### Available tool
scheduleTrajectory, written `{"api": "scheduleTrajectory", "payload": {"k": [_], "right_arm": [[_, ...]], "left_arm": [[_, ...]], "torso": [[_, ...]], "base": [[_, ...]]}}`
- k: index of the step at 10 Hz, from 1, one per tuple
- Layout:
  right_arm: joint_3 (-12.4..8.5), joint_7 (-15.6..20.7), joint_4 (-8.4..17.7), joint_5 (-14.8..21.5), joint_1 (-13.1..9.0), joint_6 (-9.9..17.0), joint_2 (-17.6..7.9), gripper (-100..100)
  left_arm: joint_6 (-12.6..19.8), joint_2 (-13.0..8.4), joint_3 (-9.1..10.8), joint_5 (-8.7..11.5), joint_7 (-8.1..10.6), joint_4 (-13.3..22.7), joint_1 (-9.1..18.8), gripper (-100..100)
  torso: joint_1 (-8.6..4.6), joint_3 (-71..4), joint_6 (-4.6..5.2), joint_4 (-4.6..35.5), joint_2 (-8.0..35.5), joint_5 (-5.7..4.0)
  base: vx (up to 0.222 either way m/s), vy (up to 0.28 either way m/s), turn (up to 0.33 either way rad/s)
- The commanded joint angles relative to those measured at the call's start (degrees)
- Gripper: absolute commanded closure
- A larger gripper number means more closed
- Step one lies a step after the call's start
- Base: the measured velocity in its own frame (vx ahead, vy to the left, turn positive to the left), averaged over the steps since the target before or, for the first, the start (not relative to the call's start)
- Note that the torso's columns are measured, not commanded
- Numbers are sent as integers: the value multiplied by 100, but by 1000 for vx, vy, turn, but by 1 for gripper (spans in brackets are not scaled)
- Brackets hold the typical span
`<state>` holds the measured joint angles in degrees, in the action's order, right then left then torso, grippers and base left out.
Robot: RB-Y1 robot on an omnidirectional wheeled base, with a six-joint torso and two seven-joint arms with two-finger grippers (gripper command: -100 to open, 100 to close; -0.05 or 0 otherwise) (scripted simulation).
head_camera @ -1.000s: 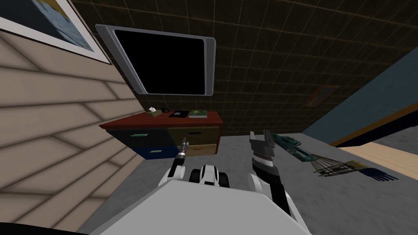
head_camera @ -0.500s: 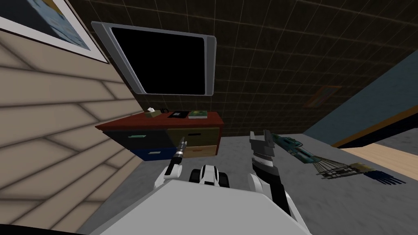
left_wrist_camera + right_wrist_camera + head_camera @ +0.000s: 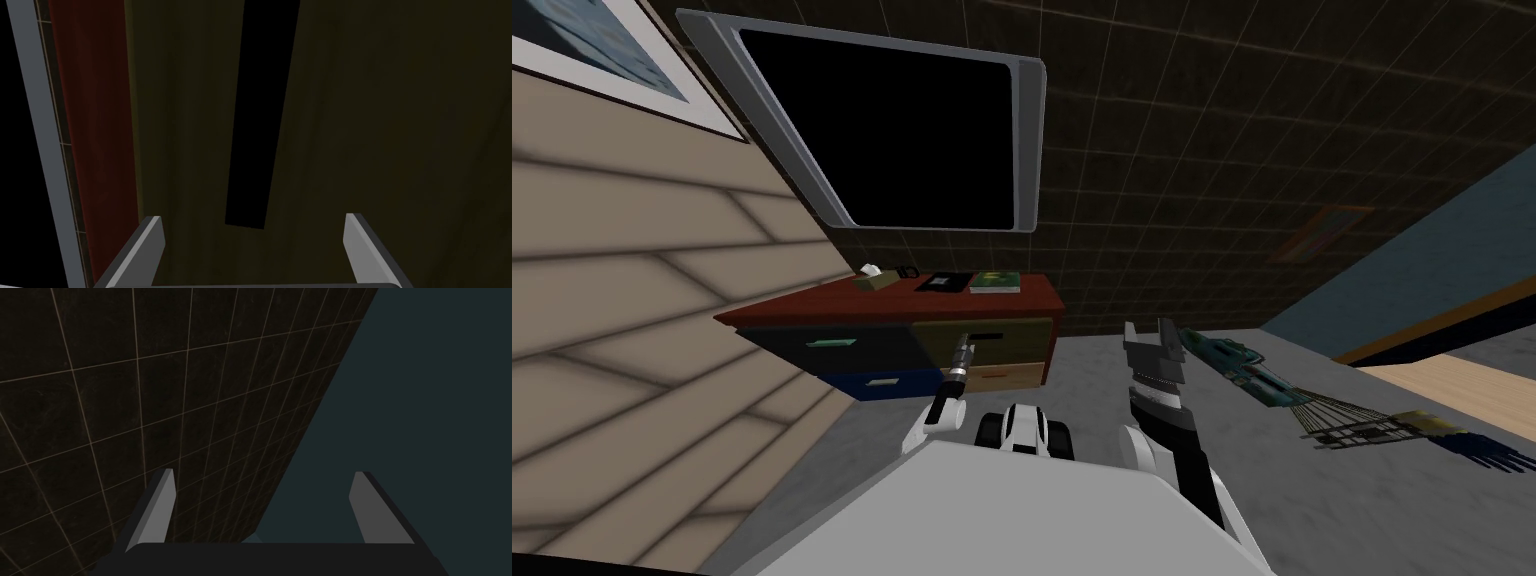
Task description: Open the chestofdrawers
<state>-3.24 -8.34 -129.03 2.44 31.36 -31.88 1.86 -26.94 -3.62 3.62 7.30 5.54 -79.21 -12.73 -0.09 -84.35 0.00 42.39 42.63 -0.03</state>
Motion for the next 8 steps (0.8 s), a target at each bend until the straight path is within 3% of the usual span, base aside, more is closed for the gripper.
{"api": "scheduleTrajectory", "payload": {"k": [1, 2, 3, 4, 5, 8], "right_arm": [[0, 0, 0, 0, 0, 0, 0, 0], [0, 0, 0, 0, 0, 0, 0, 0], [0, 0, 0, 0, 0, 0, 0, 0], [-1, 0, 0, 0, 1, 0, -1, 0], [-1, 0, 0, 0, 1, 0, 0, 0], [0, 0, 0, 0, -2, 0, 0, 0]], "left_arm": [[-13, 314, 7, 3, 2, 32, 27, -100], [-40, 235, 8, 4, 5, 81, 45, -100], [131, 232, 43, 17, -5, -41, 97, -100], [21, 231, 25, 12, 6, 29, 67, -100], [42, 229, 27, 13, 7, 19, 70, 100], [98, 217, -16, 11, 22, -147, -24, 100]], "torso": [[8, -9, 0, -4, -14, 3], [13, -19, 0, -9, -30, 4], [14, -25, -1, -12, -39, 4], [15, -36, 0, -16, -59, 4], [10, -31, -1, -15, -46, 4], [12, 4, -4, -5, 6, 11]], "base": [[-6, -1, 0], [0, 0, 0], [62, 10, -1], [41, 7, -1], [6, 1, 0], [-149, -19, 11]]}}
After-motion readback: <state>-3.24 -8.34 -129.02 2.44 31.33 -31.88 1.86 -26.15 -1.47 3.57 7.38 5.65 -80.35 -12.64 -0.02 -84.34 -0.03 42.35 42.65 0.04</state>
